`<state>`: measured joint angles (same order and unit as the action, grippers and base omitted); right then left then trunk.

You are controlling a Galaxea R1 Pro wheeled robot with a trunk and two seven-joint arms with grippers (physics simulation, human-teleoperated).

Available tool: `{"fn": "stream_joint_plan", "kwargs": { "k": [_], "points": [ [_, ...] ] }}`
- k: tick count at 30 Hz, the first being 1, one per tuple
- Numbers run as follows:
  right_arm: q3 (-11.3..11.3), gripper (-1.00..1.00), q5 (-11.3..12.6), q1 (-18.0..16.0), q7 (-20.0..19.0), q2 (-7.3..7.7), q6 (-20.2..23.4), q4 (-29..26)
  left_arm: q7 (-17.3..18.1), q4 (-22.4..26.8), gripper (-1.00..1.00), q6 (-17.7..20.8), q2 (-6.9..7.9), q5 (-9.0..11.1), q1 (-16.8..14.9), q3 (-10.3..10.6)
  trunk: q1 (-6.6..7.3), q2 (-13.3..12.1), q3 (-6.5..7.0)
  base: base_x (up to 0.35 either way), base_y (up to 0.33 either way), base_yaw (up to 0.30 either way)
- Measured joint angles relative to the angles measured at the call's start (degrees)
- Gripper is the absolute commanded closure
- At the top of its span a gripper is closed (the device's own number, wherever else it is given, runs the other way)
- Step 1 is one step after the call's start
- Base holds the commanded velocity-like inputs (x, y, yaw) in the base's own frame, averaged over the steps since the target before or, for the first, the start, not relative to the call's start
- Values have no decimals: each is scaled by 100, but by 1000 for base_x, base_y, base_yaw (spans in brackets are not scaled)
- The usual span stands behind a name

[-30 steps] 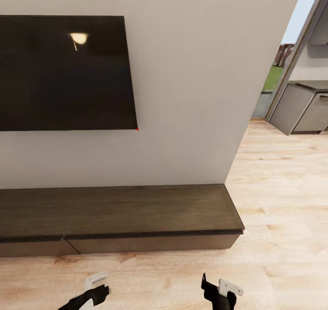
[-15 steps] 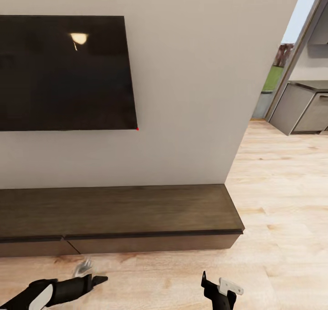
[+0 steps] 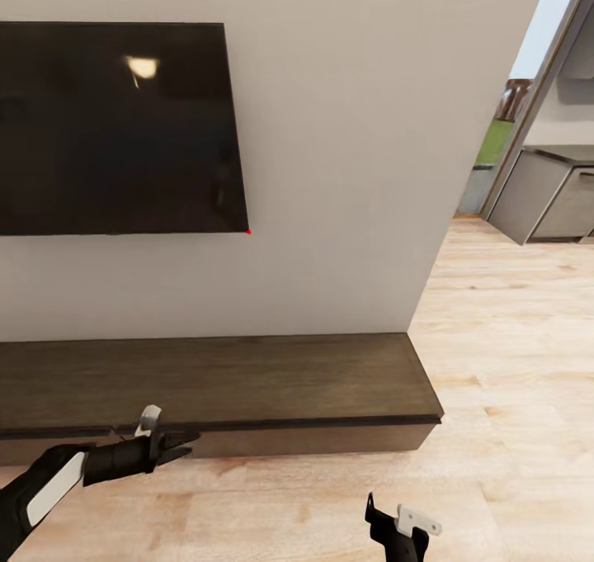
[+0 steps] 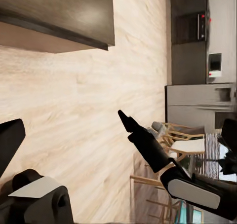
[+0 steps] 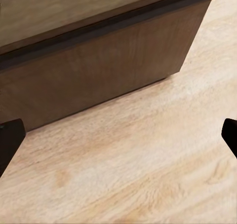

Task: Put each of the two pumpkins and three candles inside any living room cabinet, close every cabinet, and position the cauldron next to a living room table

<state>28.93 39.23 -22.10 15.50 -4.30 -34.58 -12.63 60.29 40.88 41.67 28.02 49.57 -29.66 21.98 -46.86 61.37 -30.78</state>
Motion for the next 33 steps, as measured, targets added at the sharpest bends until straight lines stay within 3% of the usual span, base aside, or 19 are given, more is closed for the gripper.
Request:
{"fn": "stream_joint_plan", "kwargs": {
  "k": [6, 10, 12, 14, 15, 20, 23, 25, 27, 33],
  "points": [
    [62, -100, -87, 0, -14, 12, 0, -1, -4, 161, -100, 408, 45, 277, 6, -404, -132, 241, -108, 0, 0, 0],
    [74, -100, -91, 0, -29, 10, -34, -78, -12, 239, -100, 459, 12, 308, 9, -457, -220, 401, -180, 0, 0, 0],
    [49, -100, -53, 0, -152, -2, -44, -95, -10, 254, -100, 468, 4, 315, 10, -490, -264, 482, -216, 0, 0, 0],
    [8, -100, 11, 0, -530, -8, -36, -144, 0, 260, -100, 477, 16, 342, 10, -511, -308, 562, -252, 0, 0, 0],
    [-60, -100, 123, 0, -787, -6, -13, -194, 4, 261, -100, 479, 21, 360, 10, -517, -330, 602, -270, 0, 0, 0],
    [-1036, -100, 1811, 1, -2361, 20, 203, -353, 21, 259, -100, 497, 48, 401, 16, -525, -440, 803, -360, 0, 0, 0],
    [-1229, -100, 2404, 1, -3050, 25, 440, -367, 29, 262, -100, 499, 49, 404, 18, -525, -505, 923, -413, 0, 0, 0],
    [-1301, -100, 2668, 1, -3391, 45, 591, -384, 31, 260, -100, 505, 52, 405, 19, -526, -549, 1003, -449, 0, 0, 0],
    [-1329, -100, 2762, 1, -3480, 127, 650, -384, 32, 263, -100, 519, 55, 405, 19, -526, -593, 1084, -485, 0, 0, 0],
    [-1328, -100, 2782, 1, -3477, 208, 609, -390, 32, 269, -100, 534, 13, 406, 19, -513, -725, 1324, -593, 0, 0, 0]
  ]
}}
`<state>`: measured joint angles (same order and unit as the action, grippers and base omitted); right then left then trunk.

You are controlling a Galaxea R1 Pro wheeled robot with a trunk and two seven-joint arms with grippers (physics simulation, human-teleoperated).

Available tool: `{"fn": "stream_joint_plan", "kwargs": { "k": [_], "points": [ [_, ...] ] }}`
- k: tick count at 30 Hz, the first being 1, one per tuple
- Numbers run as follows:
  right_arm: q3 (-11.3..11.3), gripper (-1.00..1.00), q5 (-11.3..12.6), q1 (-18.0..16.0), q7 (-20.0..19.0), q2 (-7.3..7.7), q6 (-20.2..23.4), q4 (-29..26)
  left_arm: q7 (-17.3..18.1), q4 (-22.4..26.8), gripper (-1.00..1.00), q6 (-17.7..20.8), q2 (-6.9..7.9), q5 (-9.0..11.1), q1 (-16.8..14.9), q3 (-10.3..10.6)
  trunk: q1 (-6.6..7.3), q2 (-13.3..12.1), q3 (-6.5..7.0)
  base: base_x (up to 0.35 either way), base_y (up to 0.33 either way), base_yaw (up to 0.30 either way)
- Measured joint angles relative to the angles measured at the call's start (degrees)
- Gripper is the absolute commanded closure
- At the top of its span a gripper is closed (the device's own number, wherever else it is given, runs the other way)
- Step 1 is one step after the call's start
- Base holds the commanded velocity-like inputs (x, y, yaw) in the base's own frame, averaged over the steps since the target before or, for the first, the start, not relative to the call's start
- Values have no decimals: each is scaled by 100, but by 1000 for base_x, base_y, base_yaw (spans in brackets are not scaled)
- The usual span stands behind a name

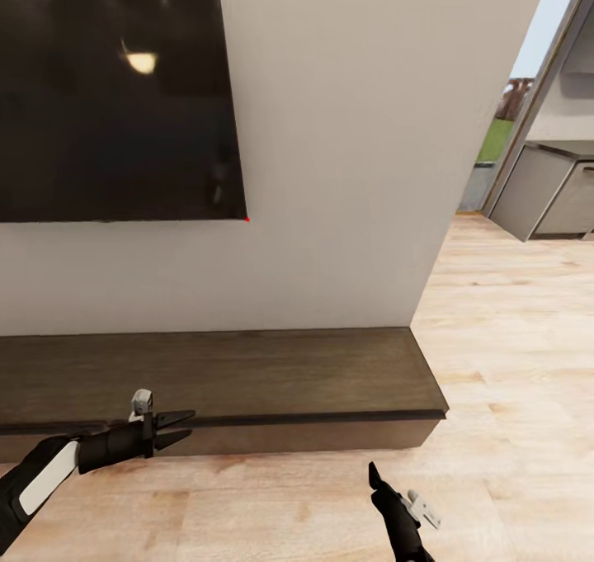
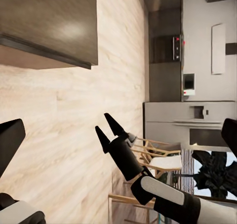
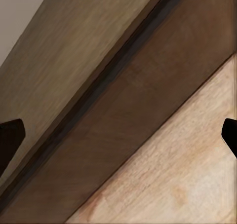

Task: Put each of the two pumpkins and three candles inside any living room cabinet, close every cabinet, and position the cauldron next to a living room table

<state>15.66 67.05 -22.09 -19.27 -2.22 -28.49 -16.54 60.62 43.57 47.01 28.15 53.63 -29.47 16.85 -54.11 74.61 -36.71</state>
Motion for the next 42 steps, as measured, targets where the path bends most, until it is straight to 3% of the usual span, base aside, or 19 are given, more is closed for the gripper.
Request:
{"fn": "stream_joint_plan", "kwargs": {
  "k": [2, 4, 8, 11, 13, 15, 24, 27, 32, 42],
  "points": [
    [-66, -100, 46, 0, -8, 16, 7, 1, 0, 3, -100, 1, -9, 0, 0, 10, -44, 80, -36, 0, 0, 0],
    [-298, -100, 197, -3, -87, 23, 44, -6, 1, 3, -100, 1, -14, 0, 0, 16, -88, 160, -72, 0, 0, 0],
    [-673, -100, 399, -7, -814, 47, 292, -1, 0, 4, -100, 1, -17, 0, 0, 17, -176, 321, -144, 0, 0, 0],
    [-1114, -100, 785, -8, -1512, 171, 1109, 8, 1, 5, -100, 1, -21, 6, 0, 23, -242, 441, -198, 0, 0, 0],
    [-1399, -100, 1125, -4, -1771, 218, 1618, 7, 0, 5, -100, 1, -24, 3, 0, 28, -286, 522, -233, 0, 0, 0],
    [-1547, -100, 1306, -3, -1963, 245, 1884, 14, 0, 5, -100, 1, -26, 1, 0, 27, -330, 602, -269, 0, 0, 0],
    [-1675, -100, 1551, -10, -2312, 305, 2204, 16, 1, 4, -100, 1, -44, 6, 0, 31, -527, 963, -431, 0, 0, 0],
    [-1780, -100, 1766, -11, -2660, 316, 2716, 10, 2, 5, -100, 1, -58, 5, 0, 31, -593, 1083, -485, 0, 0, 0],
    [-1808, -100, 1835, -11, -3017, 327, 3194, 14, 6, 5, -100, 1, -61, 8, 0, 40, -703, 1284, -575, 0, 0, 0],
    [-1841, -100, 2035, -11, -3187, 354, 3218, 15, 9, 5, -100, 1, -187, 8, 0, 42, -923, 1685, -754, 0, 0, 0]
  ]
}}
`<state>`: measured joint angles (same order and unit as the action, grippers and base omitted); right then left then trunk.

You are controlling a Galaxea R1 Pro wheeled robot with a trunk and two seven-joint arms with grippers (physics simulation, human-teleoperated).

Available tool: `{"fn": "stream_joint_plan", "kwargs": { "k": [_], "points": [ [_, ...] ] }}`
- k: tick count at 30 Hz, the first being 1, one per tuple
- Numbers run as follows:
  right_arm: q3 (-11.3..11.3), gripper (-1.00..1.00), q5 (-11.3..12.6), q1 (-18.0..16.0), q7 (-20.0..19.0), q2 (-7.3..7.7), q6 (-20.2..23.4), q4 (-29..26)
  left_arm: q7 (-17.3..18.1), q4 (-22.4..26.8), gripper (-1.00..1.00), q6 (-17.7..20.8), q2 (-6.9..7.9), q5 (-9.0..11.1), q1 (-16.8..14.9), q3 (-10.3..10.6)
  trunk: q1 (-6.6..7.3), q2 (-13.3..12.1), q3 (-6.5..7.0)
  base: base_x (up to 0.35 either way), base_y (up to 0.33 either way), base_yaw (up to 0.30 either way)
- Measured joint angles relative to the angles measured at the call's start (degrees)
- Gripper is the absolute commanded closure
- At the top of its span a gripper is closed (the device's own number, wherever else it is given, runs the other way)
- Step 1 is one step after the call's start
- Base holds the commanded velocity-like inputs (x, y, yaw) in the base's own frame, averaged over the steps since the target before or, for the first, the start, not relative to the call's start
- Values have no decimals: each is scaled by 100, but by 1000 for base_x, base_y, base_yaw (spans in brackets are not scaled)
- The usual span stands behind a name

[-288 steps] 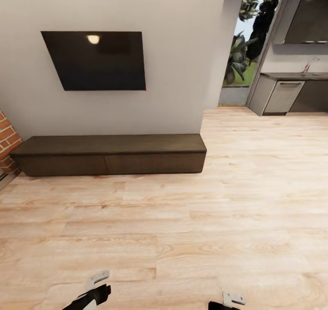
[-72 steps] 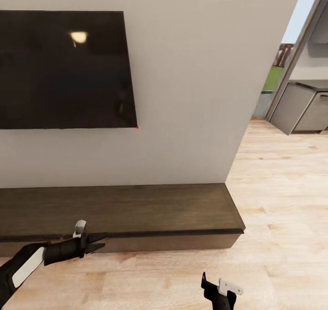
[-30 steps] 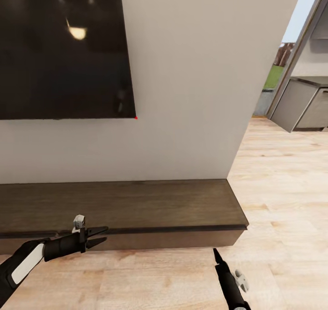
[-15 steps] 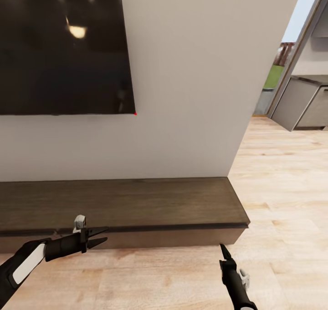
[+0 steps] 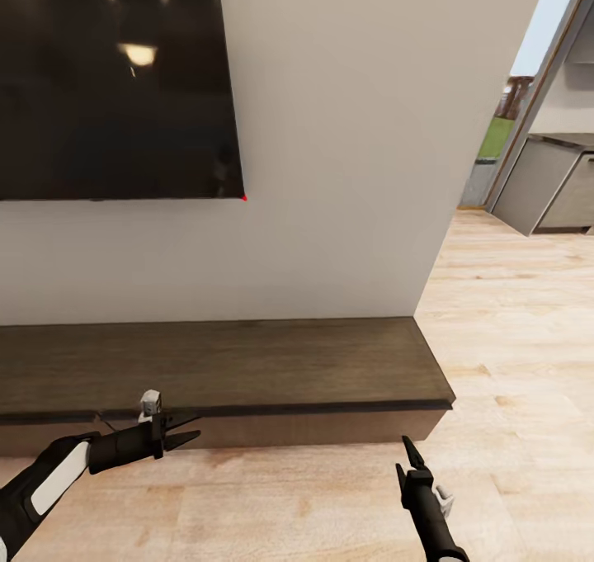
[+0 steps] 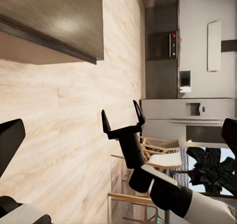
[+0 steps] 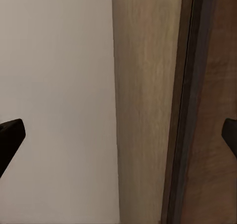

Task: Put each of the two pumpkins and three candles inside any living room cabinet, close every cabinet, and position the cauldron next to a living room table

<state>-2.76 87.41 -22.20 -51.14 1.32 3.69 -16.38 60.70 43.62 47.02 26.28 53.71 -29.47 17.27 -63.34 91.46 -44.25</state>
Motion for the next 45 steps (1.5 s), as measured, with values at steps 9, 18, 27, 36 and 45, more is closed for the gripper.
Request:
{"fn": "stream_joint_plan", "kwargs": {
  "k": [9, 18, 27, 36, 45],
  "points": [
    [-54, -100, 50, 0, -328, -6, -8, -3, 111, 5, -100, -1, -75, 1, 4, 0, -198, 361, -162, 0, 0, 0],
    [-51, -100, 26, 0, -773, -8, -94, 68, 472, 0, -100, 236, -77, -6, 9, 39, -395, 722, -323, 0, 0, 0],
    [-17, -100, 23, 0, -782, -10, -454, 78, 429, -13, -100, 740, -104, 6, 9, 103, -593, 1083, -485, 0, 0, 0],
    [4, -100, 23, 0, -763, -10, -542, 79, 414, -19, -100, 758, -179, -42, 9, 147, -791, 1444, -646, 0, 0, 0],
    [4, -100, 1, 1, -710, -11, -552, 79, 353, -24, -100, 759, -182, -71, 9, 173, -989, 1805, -808, 0, 0, 0]
  ]
}}
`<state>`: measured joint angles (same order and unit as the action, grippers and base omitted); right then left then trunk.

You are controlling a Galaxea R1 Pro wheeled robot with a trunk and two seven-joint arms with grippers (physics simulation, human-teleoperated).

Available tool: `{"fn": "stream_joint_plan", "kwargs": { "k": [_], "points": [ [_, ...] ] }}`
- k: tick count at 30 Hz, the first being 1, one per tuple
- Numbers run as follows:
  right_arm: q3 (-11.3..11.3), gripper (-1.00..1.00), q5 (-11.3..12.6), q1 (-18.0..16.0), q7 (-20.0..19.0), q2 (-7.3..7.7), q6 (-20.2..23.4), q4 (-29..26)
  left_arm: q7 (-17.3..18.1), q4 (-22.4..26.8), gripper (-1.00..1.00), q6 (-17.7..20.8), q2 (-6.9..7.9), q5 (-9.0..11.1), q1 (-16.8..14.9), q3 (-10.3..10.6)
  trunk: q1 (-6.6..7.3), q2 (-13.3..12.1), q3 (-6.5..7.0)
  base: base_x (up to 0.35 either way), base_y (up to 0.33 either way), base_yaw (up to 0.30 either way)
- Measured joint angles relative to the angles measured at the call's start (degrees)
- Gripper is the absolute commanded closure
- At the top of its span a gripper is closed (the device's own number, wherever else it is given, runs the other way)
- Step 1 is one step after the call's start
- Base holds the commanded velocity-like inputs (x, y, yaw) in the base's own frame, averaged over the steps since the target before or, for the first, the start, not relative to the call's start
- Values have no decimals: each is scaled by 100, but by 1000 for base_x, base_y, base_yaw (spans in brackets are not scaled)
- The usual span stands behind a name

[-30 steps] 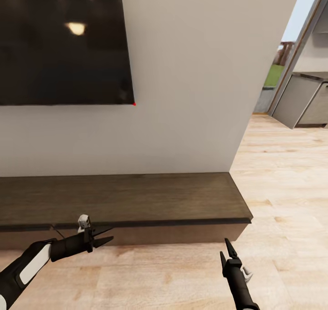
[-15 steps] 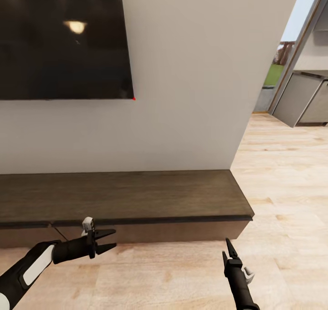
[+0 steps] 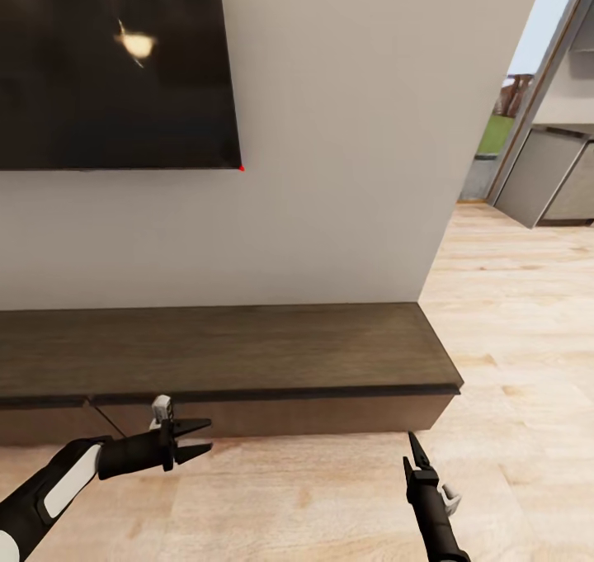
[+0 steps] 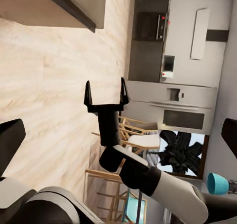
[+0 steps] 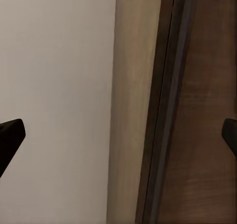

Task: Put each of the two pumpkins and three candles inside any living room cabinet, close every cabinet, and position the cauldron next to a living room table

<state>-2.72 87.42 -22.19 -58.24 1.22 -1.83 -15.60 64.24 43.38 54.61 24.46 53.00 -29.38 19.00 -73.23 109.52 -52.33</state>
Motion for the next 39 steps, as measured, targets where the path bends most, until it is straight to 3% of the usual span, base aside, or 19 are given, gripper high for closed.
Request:
{"fn": "stream_joint_plan", "kwargs": {
  "k": [6, 13, 19, 39],
  "points": [
    [-1, -100, -5, -1, 9, 0, -14, 0, -590, 13, -100, 5, -15, 8, 0, -3, -132, 241, -108, 0, 0, 0],
    [0, -100, -19, -1, 19, 2, -23, 8, -801, 16, -100, 7, -25, -13, 0, 3, -286, 521, -233, 0, 0, 0],
    [0, -100, -21, -1, 22, 3, -19, 9, -1242, 15, -100, 8, -28, 3, 0, -5, -417, 762, -341, 0, 0, 0],
    [28, -100, -26, 2, 20, 3, -16, 9, -1335, 15, -100, 7, -149, -24, -1, -10, -835, 1526, -683, 0, 0, 0]
  ]
}}
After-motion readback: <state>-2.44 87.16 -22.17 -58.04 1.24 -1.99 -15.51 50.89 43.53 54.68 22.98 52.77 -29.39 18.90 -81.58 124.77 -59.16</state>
